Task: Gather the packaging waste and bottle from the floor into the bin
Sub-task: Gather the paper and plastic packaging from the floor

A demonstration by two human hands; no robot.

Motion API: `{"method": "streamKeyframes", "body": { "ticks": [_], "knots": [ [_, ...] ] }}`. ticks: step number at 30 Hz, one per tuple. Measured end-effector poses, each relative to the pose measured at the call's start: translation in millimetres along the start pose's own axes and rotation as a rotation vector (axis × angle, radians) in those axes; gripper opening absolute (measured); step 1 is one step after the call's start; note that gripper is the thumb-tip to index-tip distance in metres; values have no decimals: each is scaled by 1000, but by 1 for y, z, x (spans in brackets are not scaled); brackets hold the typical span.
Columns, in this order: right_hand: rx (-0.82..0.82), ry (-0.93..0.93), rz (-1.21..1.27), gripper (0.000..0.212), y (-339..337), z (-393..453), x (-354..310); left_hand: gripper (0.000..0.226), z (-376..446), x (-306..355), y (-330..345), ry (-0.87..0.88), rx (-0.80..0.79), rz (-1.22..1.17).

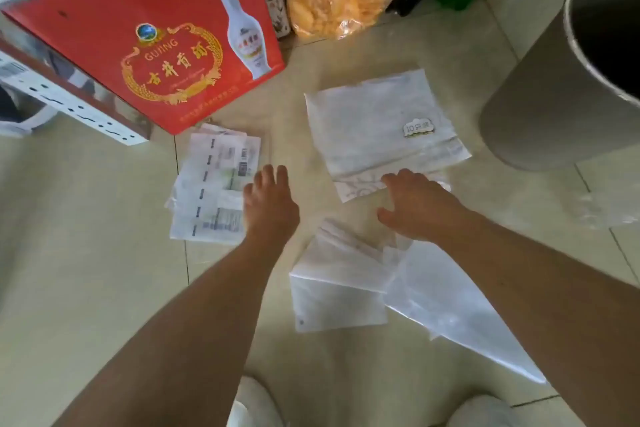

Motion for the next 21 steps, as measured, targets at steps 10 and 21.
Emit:
{"method": "streamKeyframes", "body": {
  "ticks": [10, 21],
  "knots": [
    [-45, -24, -41, 61, 13, 8, -11, 73, -12, -42, 35, -257, -184, -248],
    [-43, -70, -46, 58, 23, 18, -22, 61, 1, -41, 19, -188, -135, -113]
  ]
}}
Point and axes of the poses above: each hand's wrist, its own z-axis towards the middle knuckle, its own y-axis out of the palm, x = y × z, the point moved 1 cm from there along z, towards the middle knuckle, and after that the axes turned 12 degrees about y, right-handed, at the moved point
